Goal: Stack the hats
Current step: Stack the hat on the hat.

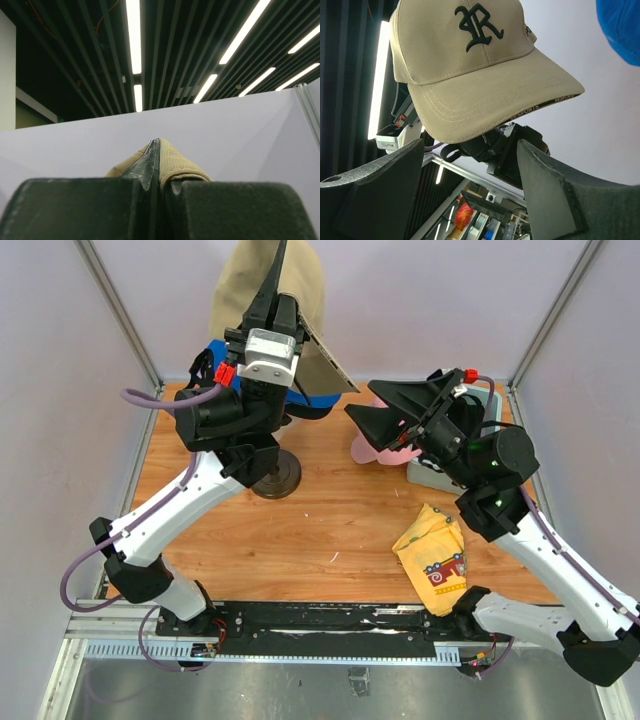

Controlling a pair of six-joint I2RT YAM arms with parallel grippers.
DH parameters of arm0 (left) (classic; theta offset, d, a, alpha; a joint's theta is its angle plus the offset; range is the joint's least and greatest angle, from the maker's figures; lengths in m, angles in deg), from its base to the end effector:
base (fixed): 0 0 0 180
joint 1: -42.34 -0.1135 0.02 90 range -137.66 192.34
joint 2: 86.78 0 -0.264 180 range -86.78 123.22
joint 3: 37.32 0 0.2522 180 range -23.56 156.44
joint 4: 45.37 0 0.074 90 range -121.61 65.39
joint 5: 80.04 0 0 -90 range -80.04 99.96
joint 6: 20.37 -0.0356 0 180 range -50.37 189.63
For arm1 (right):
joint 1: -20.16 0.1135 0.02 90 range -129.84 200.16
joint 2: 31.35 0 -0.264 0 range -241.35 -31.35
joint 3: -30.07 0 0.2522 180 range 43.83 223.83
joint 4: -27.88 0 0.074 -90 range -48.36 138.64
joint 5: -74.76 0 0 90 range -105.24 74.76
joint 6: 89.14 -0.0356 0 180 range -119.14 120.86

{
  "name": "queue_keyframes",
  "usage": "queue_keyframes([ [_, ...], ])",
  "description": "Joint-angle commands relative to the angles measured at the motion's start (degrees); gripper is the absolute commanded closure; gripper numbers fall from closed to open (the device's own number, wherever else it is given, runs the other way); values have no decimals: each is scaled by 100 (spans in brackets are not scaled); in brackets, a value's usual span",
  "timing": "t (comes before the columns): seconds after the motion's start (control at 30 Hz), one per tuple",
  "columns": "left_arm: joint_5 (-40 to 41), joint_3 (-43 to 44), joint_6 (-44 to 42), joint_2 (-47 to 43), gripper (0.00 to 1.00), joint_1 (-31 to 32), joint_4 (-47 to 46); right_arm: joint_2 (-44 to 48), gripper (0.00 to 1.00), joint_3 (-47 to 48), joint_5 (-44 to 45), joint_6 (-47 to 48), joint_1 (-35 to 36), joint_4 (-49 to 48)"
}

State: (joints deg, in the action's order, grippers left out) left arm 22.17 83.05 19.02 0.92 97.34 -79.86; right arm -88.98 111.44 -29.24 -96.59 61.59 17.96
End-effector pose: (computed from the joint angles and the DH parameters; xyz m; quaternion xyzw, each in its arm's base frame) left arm 0.1576 -0.2119 0.6137 0.0938 0.2021 -0.0163 0.9747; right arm 0.1442 0.1387 0.4982 0.1252 0.4641 0.8395 0.2534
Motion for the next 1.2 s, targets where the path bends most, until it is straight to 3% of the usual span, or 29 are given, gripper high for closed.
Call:
queue_keyframes([
  [0.0, -157, 49, -127, -127, 100, 150, -314, -90, 24, 45, 160, -330, 259, -369],
  [0.43, -201, -403, -256, -396, 99, 369, -458, -704, 26, 284, 462, -628, 468, -1292],
  [0.5, -201, -527, -264, -498, 100, 371, -480, -772, 34, 269, 544, -683, 463, -1478],
  [0.73, -93, -943, -413, -906, 100, 373, -582, -1267, 85, 189, 464, -1007, 365, -2359],
  [0.83, -17, -996, -532, -1053, 99, 372, -565, -1643, 97, 371, 278, -1128, 274, -2780],
  [1.0, 258, -1115, -807, -1328, 99, 376, -552, -2426, 99, 1040, -297, -1289, -34, -3348],
  [1.17, 719, -1577, -1075, -1732, 74, 378, -752, -3151, 99, 2028, -1041, -937, -546, -3300],
])
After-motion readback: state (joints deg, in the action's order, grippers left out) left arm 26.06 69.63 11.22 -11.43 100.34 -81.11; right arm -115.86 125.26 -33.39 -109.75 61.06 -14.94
